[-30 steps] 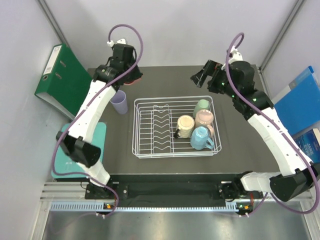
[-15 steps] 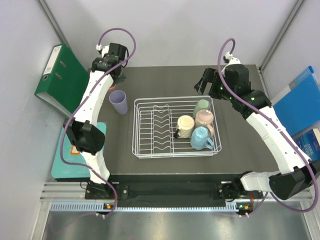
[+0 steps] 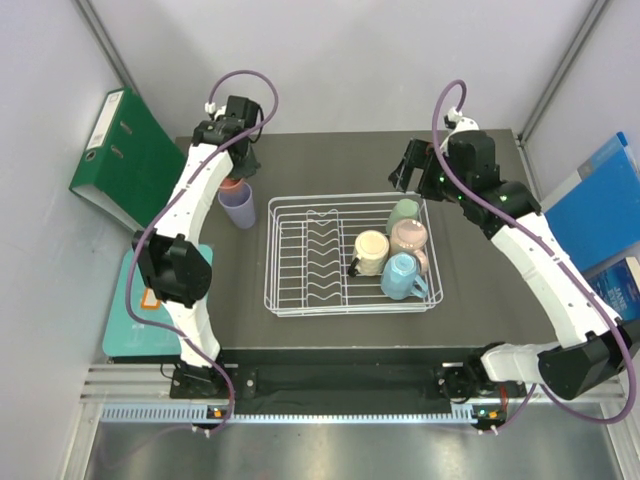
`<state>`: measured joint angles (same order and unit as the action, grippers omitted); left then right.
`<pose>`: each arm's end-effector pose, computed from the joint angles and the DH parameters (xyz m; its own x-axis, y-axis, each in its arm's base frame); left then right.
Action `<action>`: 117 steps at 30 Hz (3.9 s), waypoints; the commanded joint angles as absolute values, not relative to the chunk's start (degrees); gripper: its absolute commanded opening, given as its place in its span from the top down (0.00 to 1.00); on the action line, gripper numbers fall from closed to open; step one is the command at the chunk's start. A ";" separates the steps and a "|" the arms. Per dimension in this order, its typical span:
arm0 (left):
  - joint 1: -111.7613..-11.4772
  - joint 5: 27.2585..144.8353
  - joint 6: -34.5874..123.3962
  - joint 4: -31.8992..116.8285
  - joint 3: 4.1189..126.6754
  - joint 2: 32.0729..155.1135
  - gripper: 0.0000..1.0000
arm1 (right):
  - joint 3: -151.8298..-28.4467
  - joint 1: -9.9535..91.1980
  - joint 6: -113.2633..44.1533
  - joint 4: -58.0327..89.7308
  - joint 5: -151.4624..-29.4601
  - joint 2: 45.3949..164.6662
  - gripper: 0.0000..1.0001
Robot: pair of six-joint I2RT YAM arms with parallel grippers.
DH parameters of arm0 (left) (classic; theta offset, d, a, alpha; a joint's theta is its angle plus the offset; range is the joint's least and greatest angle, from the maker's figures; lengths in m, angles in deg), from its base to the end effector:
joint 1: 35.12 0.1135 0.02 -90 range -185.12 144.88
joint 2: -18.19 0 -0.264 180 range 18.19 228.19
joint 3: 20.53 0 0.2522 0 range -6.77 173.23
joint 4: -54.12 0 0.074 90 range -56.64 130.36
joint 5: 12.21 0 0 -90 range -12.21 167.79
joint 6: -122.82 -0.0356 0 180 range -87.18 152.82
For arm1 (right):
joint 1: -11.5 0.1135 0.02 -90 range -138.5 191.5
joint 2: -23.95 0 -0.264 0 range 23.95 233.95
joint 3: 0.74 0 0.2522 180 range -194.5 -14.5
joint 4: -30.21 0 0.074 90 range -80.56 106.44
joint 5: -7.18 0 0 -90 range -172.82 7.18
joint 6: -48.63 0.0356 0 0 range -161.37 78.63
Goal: Unload the cups from the dish rack
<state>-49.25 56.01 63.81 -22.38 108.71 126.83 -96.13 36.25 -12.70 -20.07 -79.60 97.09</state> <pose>0.3916 -0.0850 0.3637 -0.7012 -0.3165 -0.6388 -0.3921 0.9196 -0.0253 0.2493 0.1127 0.4102 -0.5534 0.2723 -0.7871 -0.1225 0.9081 0.4003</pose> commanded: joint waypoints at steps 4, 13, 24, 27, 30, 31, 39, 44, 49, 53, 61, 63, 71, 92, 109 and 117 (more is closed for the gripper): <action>-48.74 57.92 65.95 -17.03 102.92 127.43 1.00 | -95.37 36.98 -13.86 -18.80 -79.04 96.90 0.00; -47.86 60.21 66.84 -13.69 99.75 129.19 1.00 | -94.48 36.90 -14.12 -19.15 -78.87 96.55 0.00; -47.86 57.75 67.19 -11.41 101.77 126.03 0.41 | -94.22 36.90 -14.47 -18.80 -78.60 96.81 0.00; -47.86 56.96 67.45 -9.13 100.46 123.66 0.33 | -94.31 36.98 -14.56 -18.71 -78.69 96.99 0.00; -47.86 57.22 68.76 -4.13 96.87 119.45 0.27 | -94.05 36.98 -15.61 -18.97 -78.51 96.90 0.00; -47.86 57.57 69.03 -2.28 95.20 115.87 0.26 | -93.87 37.07 -15.97 -19.15 -78.25 96.99 0.00; -53.91 59.78 72.91 17.07 76.46 96.95 0.18 | -88.77 37.51 -20.10 -21.17 -73.16 99.35 0.00; -63.83 57.32 71.06 8.73 78.58 97.64 0.18 | -91.75 38.04 -21.94 -21.70 -69.90 104.54 0.00; -71.05 54.93 73.95 8.81 71.38 93.52 0.18 | -94.92 38.39 -22.65 -21.70 -68.23 110.16 0.00; -72.65 55.02 75.54 8.55 66.10 90.17 0.19 | -94.40 38.39 -22.39 -19.95 -67.97 112.45 0.00; -72.91 53.70 73.96 6.70 65.30 87.27 0.19 | -94.66 38.30 -21.77 -16.61 -67.18 117.90 0.00; -73.00 53.70 73.78 6.61 64.86 87.01 0.19 | -95.10 38.39 -21.77 -16.34 -66.22 119.65 0.00; -72.91 53.70 74.13 6.61 63.37 86.74 0.20 | -96.33 38.30 -21.24 -13.88 -64.36 123.79 0.04; -72.91 53.18 73.69 8.37 64.15 88.41 0.20 | -99.84 41.64 -22.12 -16.33 -67.70 113.43 1.00; -65.01 77.49 81.93 33.92 53.63 81.65 0.01 | -76.84 27.68 4.04 21.01 -111.09 93.21 1.00; -59.55 102.55 99.61 64.08 43.15 84.01 0.04 | -66.80 27.05 21.54 44.03 -121.31 94.96 1.00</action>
